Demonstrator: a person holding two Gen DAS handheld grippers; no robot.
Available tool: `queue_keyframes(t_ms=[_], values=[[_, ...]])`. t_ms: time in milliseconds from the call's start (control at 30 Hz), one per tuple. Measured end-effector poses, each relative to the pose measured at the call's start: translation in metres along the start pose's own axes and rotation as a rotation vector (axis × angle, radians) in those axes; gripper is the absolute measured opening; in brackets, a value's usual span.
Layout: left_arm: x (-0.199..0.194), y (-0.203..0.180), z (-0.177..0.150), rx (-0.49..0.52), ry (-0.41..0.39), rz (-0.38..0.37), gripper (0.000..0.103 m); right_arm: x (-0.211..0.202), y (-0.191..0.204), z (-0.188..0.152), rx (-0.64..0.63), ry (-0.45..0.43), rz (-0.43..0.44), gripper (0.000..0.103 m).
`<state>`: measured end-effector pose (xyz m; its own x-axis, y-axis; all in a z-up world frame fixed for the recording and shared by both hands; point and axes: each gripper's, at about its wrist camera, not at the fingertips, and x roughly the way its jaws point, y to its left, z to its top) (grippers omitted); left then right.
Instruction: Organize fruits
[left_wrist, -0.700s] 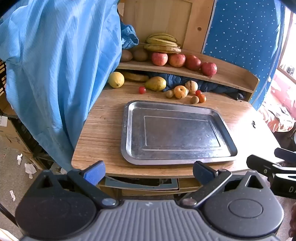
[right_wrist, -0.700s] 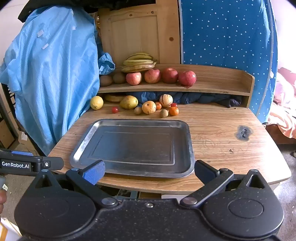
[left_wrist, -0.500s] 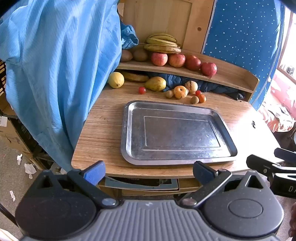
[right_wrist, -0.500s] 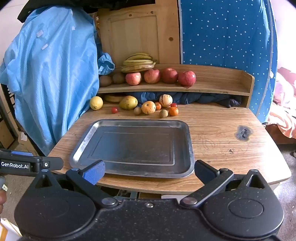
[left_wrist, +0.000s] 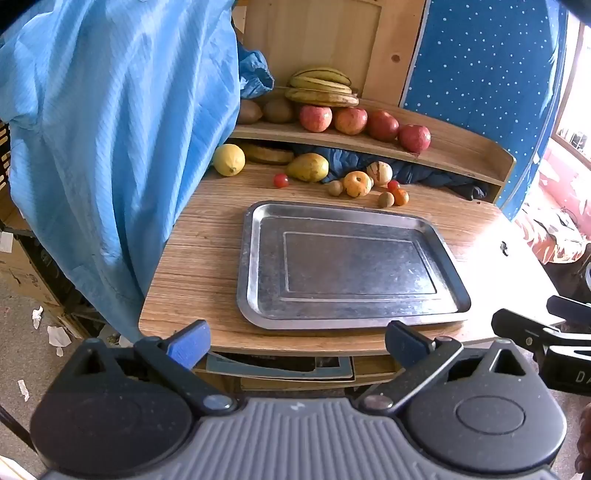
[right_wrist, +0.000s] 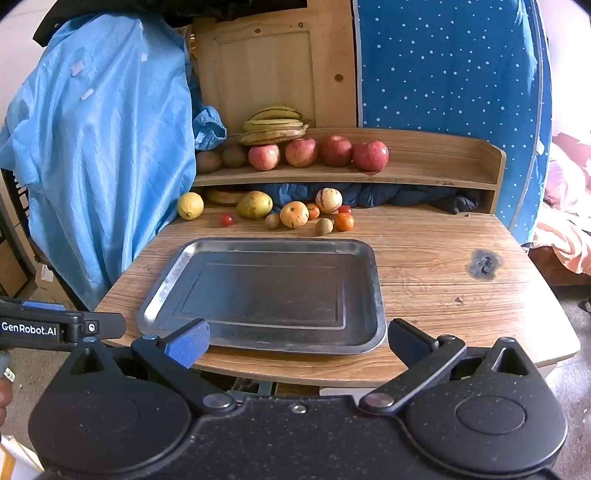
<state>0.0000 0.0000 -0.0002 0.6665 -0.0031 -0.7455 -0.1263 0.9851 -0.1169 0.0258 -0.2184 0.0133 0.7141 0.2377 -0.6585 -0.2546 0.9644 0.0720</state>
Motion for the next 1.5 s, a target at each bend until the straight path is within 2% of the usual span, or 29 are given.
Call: queue_keyframes(t_ms=[567, 667, 1333, 1500], values=[[0.0, -0.005, 0.002, 0.0, 0.0, 0.003, 0.102, 0.001, 0.006, 0.0, 0.006, 0.001, 0.003, 0.102], [0.0, -0.004, 0.001, 0.0, 0.0, 0.002, 0.102, 0.001, -0.006, 0.001, 0.005, 0.003, 0.005, 0.102], [-0.001, -0.004, -0.001, -0.001, 0.005, 0.001, 0.102, 0.008, -0.005, 0.001, 0.008, 0.009, 0.005, 0.102], [0.01, 0.0, -0.006, -0.001, 0.011, 0.001, 0.102, 0.008, -0.004, 0.001, 0.009, 0.012, 0.005, 0.102]])
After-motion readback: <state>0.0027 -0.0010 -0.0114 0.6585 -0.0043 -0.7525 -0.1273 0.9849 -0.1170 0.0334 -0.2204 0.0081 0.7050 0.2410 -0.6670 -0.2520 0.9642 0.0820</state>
